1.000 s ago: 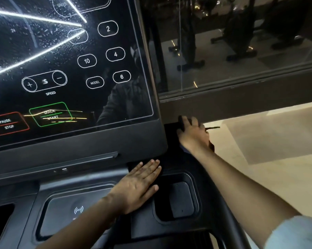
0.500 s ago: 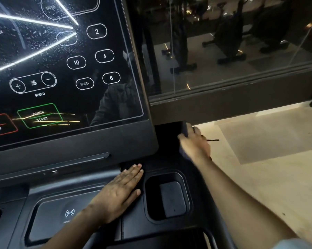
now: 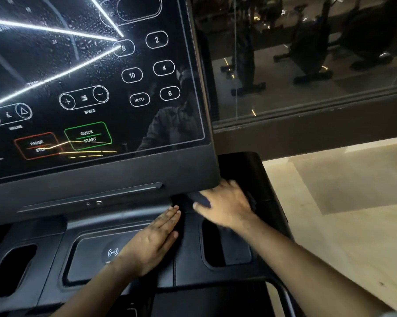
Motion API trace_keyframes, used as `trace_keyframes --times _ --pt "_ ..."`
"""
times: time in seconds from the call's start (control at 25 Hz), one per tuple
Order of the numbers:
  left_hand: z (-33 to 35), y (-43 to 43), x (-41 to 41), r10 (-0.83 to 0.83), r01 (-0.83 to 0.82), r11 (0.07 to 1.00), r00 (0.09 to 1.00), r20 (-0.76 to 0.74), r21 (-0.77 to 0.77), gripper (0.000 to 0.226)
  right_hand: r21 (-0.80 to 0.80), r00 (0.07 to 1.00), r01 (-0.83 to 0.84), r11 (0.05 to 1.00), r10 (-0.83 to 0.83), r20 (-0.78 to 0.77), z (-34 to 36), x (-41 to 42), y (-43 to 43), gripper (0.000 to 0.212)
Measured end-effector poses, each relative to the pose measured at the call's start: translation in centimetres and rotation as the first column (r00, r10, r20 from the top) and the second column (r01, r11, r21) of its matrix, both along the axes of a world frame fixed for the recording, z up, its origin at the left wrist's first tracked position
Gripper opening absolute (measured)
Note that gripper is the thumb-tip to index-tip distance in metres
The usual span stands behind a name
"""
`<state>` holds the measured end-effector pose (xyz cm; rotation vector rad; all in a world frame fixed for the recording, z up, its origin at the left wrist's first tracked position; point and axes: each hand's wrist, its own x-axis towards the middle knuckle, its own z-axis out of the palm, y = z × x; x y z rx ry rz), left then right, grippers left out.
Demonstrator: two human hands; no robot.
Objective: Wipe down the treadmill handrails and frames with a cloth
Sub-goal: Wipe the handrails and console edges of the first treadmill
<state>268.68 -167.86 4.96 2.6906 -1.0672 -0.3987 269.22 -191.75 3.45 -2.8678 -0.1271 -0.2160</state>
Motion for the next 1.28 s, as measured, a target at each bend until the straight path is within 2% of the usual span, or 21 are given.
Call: trace_keyframes --times 0.04,0.08,0.2,0.24,0.28,0.32,0.4,0.44,0.48,0.56,0.6,0.68,0.76,0.84,0.92,0.96,1.0,1.04,1.12,1.24,1.28 --pt "0.0 -0.1 0.0 0.007 -0.007 1.000 1.000 0.000 0.009 0.081 0.031 0.996 0.046 0.998 -0.044 -0.081 0.8 0.3 -0.5 0.047" --pt "0.0 -0.2 -0.1 0.009 -0.009 1.000 1.000 0.006 0.017 0.081 0.026 0.996 0.062 0.998 -0.060 -0.073 0.7 -0.1 -0.3 0.047" --pt "0.0 -0.7 -0.5 -0.050 0.050 0.999 0.998 0.045 0.011 0.081 -0.035 0.973 -0.229 0.973 0.228 -0.029 -0.7 -3.2 0.9 0.051" --pt "0.2 -1.0 -0.6 -0.079 0.078 0.997 0.995 0.056 0.023 0.080 -0.057 0.969 -0.247 0.967 0.246 -0.013 -1.0 -2.9 -0.8 0.052" --pt "0.4 -1.3 -0.7 -0.098 0.096 0.995 0.993 0.060 0.035 0.079 -0.056 0.985 -0.169 0.984 0.167 -0.035 -1.0 -2.0 -3.1 0.052" --pt "0.6 -1.7 -0.7 -0.108 0.105 0.993 0.993 0.057 0.048 0.078 0.004 0.995 0.053 0.999 -0.053 -0.083 -0.9 -0.6 -5.5 0.053" --pt "0.8 -2.6 -0.6 -0.127 0.123 0.989 0.990 0.055 0.079 0.078 0.123 0.819 0.535 0.836 -0.479 -0.316 -0.4 0.4 -7.7 0.057" --pt "0.8 -3.3 -0.5 -0.140 0.135 0.987 0.988 0.058 0.086 0.078 0.125 0.754 0.627 0.769 -0.559 -0.345 -0.7 0.0 -7.3 0.060" --pt "0.6 -4.0 -0.4 -0.157 0.152 0.985 0.986 0.058 0.085 0.080 0.126 0.772 0.616 0.778 -0.563 -0.294 -1.1 -0.7 -6.3 0.061" --pt "-0.1 -5.3 0.1 -0.202 0.197 0.977 0.978 0.048 0.087 0.086 0.217 0.836 0.526 0.822 -0.454 -0.308 -1.8 -1.5 -7.1 0.060" --pt "-0.3 -5.8 0.3 -0.224 0.218 0.971 0.974 0.047 0.094 0.088 0.297 0.805 0.572 0.764 -0.453 -0.383 -1.5 -1.3 -9.0 0.057" --pt "-0.4 -6.5 0.7 -0.244 0.238 0.966 0.969 0.047 0.104 0.088 0.310 0.704 0.690 0.654 -0.510 -0.494 -1.1 -1.3 -11.4 0.055" --pt "-0.4 -7.1 1.1 -0.248 0.243 0.965 0.968 0.048 0.099 0.087 0.259 0.676 0.724 0.639 -0.585 -0.448 -1.9 -3.5 -9.9 0.056" --pt "-0.8 -7.4 1.4 -0.262 0.256 0.962 0.964 0.056 0.091 0.084 0.344 0.744 0.659 0.668 -0.514 -0.427 -2.2 -5.1 -8.9 0.059" --pt "-1.1 -7.2 1.5 -0.282 0.276 0.956 0.958 0.057 0.096 0.083 0.379 0.735 0.657 0.652 -0.439 -0.518 -2.6 -5.6 -11.0 0.070" --pt "-1.1 -7.2 1.6 -0.288 0.282 0.955 0.956 0.054 0.097 0.083 0.325 0.706 0.680 0.657 -0.467 -0.533 -3.3 -5.9 -12.4 0.079" --pt "-1.0 -7.2 1.7 -0.284 0.279 0.956 0.958 0.045 0.088 0.083 0.287 0.676 0.699 0.655 -0.474 -0.564 -3.3 -6.7 -12.8 0.079" --pt "-0.9 -7.2 1.9 -0.276 0.273 0.959 0.960 0.033 0.076 0.084 0.286 0.658 0.713 0.640 -0.470 -0.588 -3.1 -7.7 -12.0 0.069" --pt "-1.1 -7.4 1.9 -0.273 0.271 0.960 0.962 0.026 0.071 0.084 0.315 0.614 0.768 0.558 -0.502 -0.609 -2.9 -9.6 -10.6 0.050" --pt "-1.2 -7.5 1.7 -0.292 0.289 0.954 0.956 0.025 0.083 0.088 0.290 0.622 0.758 0.585 -0.512 -0.593 -2.3 -10.6 -10.2 0.049" --pt "-1.2 -7.5 2.0 -0.289 0.287 0.955 0.957 0.018 0.073 0.088 0.290 0.593 0.786 0.546 -0.535 -0.602 -1.8 -10.8 -9.7 0.053"
